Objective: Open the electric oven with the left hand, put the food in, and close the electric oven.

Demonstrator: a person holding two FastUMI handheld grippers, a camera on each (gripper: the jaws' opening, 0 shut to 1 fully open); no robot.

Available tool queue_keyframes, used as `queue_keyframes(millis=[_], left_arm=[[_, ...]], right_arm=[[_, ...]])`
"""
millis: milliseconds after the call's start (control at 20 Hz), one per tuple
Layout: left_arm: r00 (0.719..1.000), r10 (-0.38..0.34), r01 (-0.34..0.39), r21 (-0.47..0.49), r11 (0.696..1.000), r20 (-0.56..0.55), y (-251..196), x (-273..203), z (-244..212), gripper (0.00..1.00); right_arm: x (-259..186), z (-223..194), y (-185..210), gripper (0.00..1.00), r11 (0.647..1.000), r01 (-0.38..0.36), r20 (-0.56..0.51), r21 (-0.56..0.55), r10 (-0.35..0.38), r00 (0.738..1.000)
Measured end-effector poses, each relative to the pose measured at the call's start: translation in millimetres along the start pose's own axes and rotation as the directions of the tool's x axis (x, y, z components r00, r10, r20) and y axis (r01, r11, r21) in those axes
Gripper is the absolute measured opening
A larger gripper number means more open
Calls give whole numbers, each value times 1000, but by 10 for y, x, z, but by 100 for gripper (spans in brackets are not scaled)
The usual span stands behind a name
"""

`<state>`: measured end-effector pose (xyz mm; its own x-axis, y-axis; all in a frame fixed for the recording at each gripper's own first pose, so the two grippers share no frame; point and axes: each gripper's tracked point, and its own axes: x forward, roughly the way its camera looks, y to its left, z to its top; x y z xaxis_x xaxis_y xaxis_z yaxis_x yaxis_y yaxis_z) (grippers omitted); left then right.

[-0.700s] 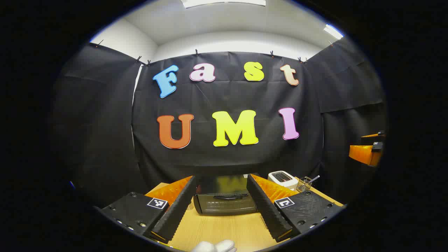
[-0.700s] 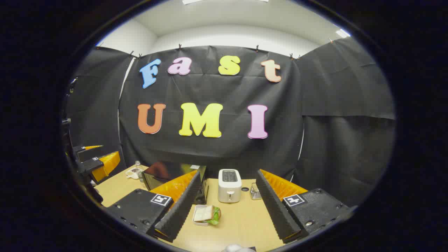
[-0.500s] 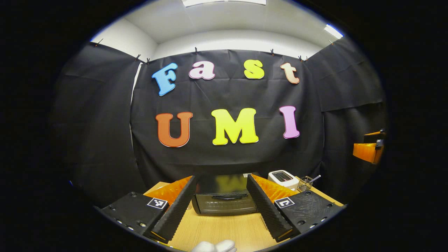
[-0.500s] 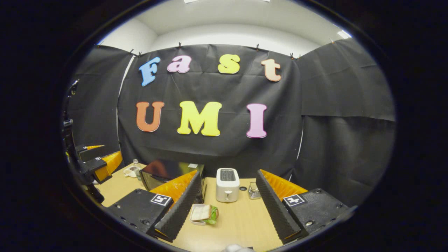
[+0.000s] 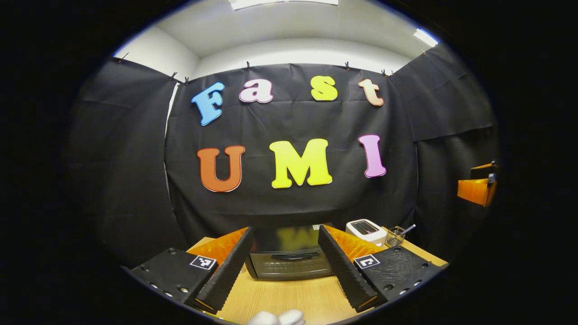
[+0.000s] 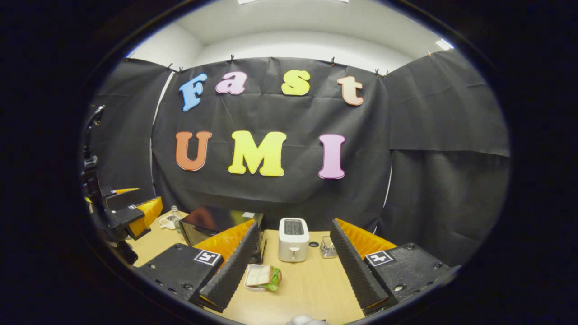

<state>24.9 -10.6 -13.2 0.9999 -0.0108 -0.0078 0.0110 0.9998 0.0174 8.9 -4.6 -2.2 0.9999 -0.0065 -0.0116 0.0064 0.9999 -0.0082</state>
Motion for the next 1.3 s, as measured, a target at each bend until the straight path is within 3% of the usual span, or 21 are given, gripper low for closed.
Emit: queue_keyframes(millis=[400,800,900,1050,1100,1150,1300], left_arm=[[991,-13,12,-12,1000,-130,-191,860,-841,95],[955,8,1,31,1000,-297,-205,1815,-1750,95],[940,5,6,30,1000,-342,-265,1887,-1927,96],[945,6,6,36,999,-327,-306,1968,-1943,96],[946,0,6,18,1000,-325,-341,1966,-1943,95],[941,-9,6,-10,1000,-337,-348,1951,-1988,95],[944,-13,9,-11,1000,-329,-367,1875,-1986,96]], right_arm=[[-77,-55,-181,95,998,51,-32,-33,-52,998],[-148,-184,-308,95,994,96,-93,-59,-101,991],[-138,-206,-313,96,994,99,-107,-53,-104,989],[-133,-233,-336,95,993,103,-115,-55,-109,987],[-140,-232,-353,100,993,105,-113,-52,-111,987],[-145,-240,-359,96,993,107,-116,-48,-112,987],[-158,-289,-410,96,993,112,-118,-42,-116,986]])
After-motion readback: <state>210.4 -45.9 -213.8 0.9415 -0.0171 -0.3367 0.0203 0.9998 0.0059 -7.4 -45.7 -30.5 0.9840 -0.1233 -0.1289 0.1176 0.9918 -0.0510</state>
